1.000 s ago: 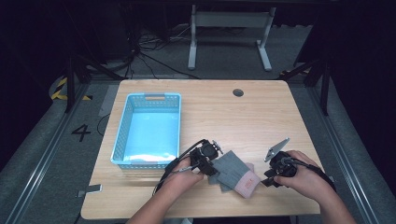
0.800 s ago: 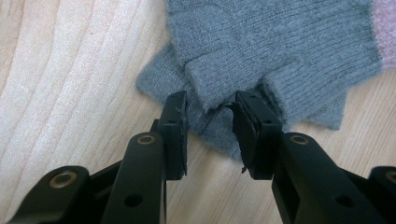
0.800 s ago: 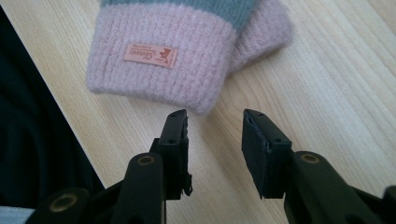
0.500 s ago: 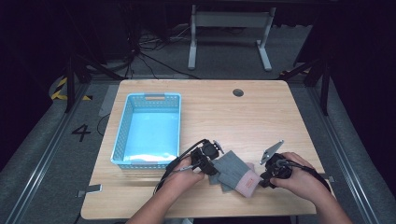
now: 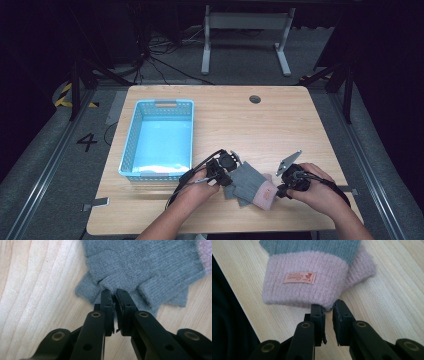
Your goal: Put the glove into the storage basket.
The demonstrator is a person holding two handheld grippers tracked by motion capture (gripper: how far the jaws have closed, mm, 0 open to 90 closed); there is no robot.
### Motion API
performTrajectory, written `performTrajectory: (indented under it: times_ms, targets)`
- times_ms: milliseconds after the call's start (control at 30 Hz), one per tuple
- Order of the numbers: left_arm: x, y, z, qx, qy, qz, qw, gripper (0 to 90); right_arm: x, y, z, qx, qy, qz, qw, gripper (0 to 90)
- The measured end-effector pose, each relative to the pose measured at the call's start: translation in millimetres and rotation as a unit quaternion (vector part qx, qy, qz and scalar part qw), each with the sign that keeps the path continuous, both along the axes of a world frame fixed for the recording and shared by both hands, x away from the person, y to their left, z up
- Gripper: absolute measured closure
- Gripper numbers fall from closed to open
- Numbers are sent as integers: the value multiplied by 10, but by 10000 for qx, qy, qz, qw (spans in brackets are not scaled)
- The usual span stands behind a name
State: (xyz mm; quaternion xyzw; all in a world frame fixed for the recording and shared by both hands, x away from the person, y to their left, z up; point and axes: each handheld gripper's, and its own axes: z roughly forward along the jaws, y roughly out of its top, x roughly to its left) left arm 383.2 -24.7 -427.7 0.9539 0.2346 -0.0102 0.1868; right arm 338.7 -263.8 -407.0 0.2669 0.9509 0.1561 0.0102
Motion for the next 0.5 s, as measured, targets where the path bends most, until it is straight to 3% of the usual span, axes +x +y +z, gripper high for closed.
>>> performTrajectory:
  times_ms: [233, 500]
  targets:
    - [-28, 6, 61, -30, -104, -7, 9999, 871, -4, -7, 21, 38, -13, -43, 10000, 819]
    - [-97, 43, 200, -218, -129, -61, 9997, 872, -28, -56, 163, 203, -170, -184, 9995, 845]
